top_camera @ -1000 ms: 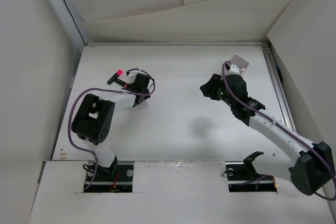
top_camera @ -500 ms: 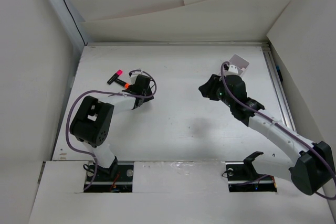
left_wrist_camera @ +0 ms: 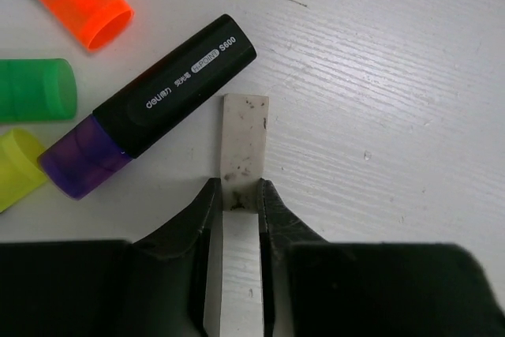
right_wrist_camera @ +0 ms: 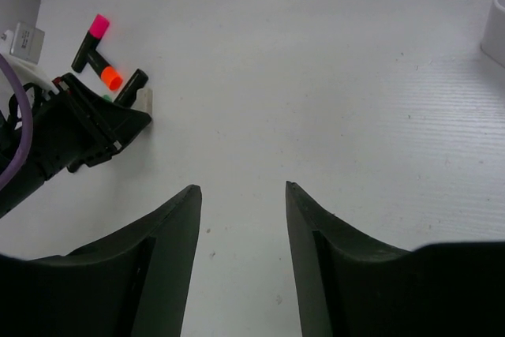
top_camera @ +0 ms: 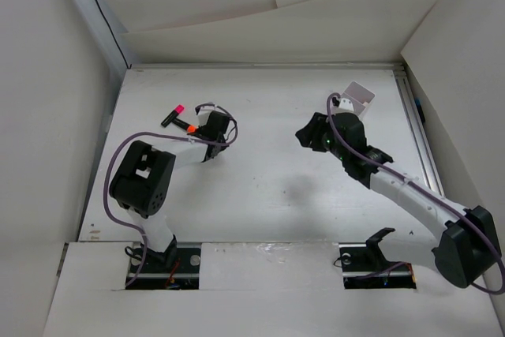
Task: Sort the stationery into containers
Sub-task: Pick up the stationery from the center of the board.
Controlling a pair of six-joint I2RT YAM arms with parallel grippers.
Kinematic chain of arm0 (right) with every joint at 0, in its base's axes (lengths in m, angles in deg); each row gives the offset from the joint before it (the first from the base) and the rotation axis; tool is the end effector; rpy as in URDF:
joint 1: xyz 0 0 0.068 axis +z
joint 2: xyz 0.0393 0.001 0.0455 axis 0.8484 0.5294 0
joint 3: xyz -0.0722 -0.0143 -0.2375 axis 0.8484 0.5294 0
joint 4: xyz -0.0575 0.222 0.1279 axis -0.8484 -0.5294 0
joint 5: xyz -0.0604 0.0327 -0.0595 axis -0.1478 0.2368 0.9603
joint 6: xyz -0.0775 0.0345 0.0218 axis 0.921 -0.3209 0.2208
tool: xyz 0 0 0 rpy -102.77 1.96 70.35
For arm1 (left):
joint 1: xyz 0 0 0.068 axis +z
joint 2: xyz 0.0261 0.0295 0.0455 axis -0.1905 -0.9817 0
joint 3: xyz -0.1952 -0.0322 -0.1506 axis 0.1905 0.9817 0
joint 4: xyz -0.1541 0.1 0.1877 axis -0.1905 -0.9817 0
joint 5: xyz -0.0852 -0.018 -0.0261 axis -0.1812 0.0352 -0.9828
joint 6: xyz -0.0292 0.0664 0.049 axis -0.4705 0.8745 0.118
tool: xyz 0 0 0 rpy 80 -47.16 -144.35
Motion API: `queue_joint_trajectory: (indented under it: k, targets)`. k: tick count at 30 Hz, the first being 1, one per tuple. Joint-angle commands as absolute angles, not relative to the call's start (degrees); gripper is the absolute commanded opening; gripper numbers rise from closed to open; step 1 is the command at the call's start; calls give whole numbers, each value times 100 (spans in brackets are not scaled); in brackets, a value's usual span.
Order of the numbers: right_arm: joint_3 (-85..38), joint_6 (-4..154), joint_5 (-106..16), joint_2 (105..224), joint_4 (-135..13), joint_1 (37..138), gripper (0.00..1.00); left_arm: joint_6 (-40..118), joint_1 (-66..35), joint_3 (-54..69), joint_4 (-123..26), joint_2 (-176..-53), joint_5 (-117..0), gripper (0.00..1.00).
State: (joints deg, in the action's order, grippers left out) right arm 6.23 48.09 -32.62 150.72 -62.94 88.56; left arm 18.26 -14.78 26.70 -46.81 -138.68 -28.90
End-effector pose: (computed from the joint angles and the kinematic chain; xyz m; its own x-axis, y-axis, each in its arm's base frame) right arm 0.2762 0.1547 0.2405 -0.5302 0.3313 -0.7804 -0.1696 0.8604 0.4805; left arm 0.3539 -0.1394 0.1109 -0.6051 -0.2615 -0.7520 -0.1889 0.9647 -0.1835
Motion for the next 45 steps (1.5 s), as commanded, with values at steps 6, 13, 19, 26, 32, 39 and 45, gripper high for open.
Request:
queue_joint_trajectory:
  k: [6,13,19,26,32,39,45]
  targets:
    - [392,4985,-3985,15404,-5952,8836,75,2038,-2204,2856,-4707,-13233,-2811,3]
    - [277,4986,-4718,15871,-5837,8783,79,2249,-3391,3128,-4373,-12687,-2810,3]
    - [400,4924,-4973,15756,-5662,8467,79,2512,-3604,3673,-3258,-12196,-3793,5]
    - [453,4819,-5605,16134,-5424,8335,77,2864,-3604,4228,-2361,-11598,-4848,7]
    - [330,4757,-6072,16573,-5249,8387,75,2987,-3604,4474,-1894,-11430,-5437,8]
    - [277,4687,-6301,16731,-5090,8440,71,3110,-3604,4334,-1771,-11632,-5701,10]
    - [277,4687,-6573,16898,-4976,8440,56,3111,-3604,4280,-1657,-11764,-5842,10]
